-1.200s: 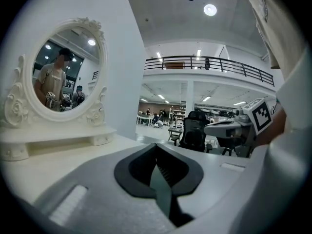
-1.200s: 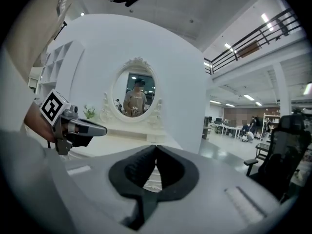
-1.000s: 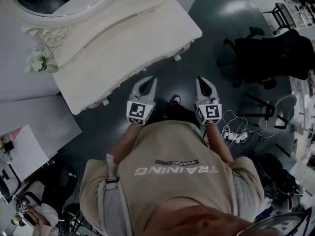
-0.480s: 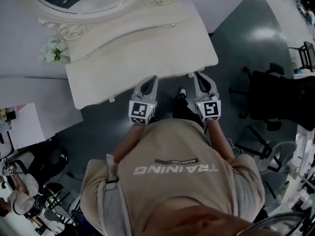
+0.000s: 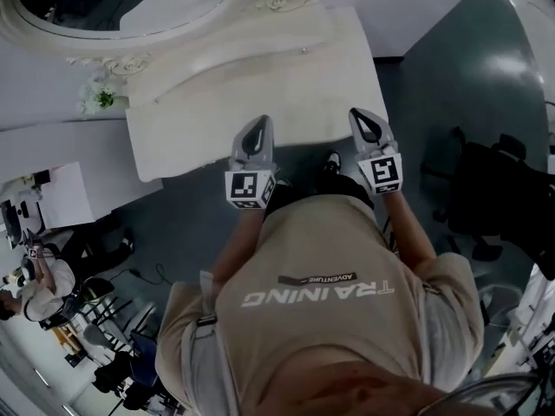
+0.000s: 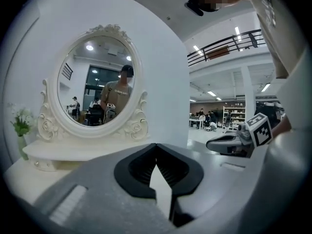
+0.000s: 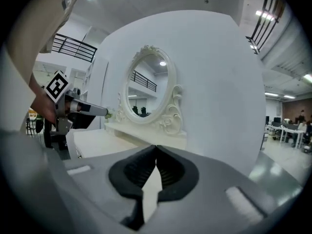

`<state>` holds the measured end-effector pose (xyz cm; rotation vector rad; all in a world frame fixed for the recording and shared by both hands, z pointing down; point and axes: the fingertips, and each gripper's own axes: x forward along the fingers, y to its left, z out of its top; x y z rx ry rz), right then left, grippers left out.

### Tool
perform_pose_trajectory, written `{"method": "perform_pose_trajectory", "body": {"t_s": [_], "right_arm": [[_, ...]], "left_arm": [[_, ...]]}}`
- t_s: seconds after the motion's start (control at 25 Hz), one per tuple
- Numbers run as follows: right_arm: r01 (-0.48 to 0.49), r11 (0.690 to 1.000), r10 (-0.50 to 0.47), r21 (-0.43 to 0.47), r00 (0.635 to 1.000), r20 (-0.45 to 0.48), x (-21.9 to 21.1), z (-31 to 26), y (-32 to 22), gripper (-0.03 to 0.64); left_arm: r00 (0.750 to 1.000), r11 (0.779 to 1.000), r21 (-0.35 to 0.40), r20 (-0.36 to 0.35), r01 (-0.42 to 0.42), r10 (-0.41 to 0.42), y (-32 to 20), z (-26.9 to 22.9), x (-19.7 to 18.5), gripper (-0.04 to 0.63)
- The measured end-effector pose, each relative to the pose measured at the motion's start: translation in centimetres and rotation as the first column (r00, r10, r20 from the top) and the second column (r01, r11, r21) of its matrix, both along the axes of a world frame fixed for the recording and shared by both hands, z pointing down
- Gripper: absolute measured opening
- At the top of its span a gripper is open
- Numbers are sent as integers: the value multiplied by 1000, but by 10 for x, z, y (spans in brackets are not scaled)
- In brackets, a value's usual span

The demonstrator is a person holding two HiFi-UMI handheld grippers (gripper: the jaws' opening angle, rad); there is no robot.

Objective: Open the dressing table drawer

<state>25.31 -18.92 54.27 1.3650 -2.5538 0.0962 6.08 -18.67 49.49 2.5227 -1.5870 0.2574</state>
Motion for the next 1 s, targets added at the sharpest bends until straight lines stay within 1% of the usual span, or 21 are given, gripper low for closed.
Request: {"method": "perform_pose_trajectory", "body": {"t_s": [0.16, 0.28, 0.4, 0.44, 0.56, 0.6, 0.68, 0.8, 0.88, 1.0], "right_arm": [[-21, 1000, 21, -23, 1000, 21, 16, 13, -27, 5], [-10, 999, 11, -47, 999, 32, 9, 25, -44, 5], [2, 999, -1, -52, 1000, 26, -4, 29, -56, 5], [0, 999, 1, -42, 1000, 13, -7, 27, -58, 6], [-10, 999, 11, 35, 999, -51, -19, 12, -67, 18], [-12, 999, 14, 42, 998, -61, -25, 8, -72, 21], [-30, 999, 31, 25, 998, -54, -36, 4, -82, 25], [-80, 996, 80, -27, 996, -29, -51, 9, -98, 34], [-113, 991, 112, -67, 994, -18, -61, 18, -109, 41], [-141, 983, 138, -117, 990, -36, -80, 38, -127, 67]], "left_arm": [[1000, 999, -36, 12, -10, 11, -5, 6, 15, 8], [1000, 999, -36, 25, -2, 3, -18, 11, 11, 8], [1000, 999, -41, 14, 16, -15, -31, 17, 2, 8], [1000, 999, -44, 5, 20, -19, -32, 18, 0, 8], [1000, 999, -40, -18, 19, -19, -38, 17, -12, 8], [1000, 999, -35, -24, 15, -16, -42, 15, -18, 8], [999, 1000, -17, -32, 3, -3, -50, 11, -31, 8], [999, 1000, 11, -40, -14, 15, -60, 2, -53, 8], [999, 1000, 11, -45, -26, 26, -64, 1, -67, 8], [997, 999, 1, -58, -52, 52, -73, 9, -88, 8]]}}
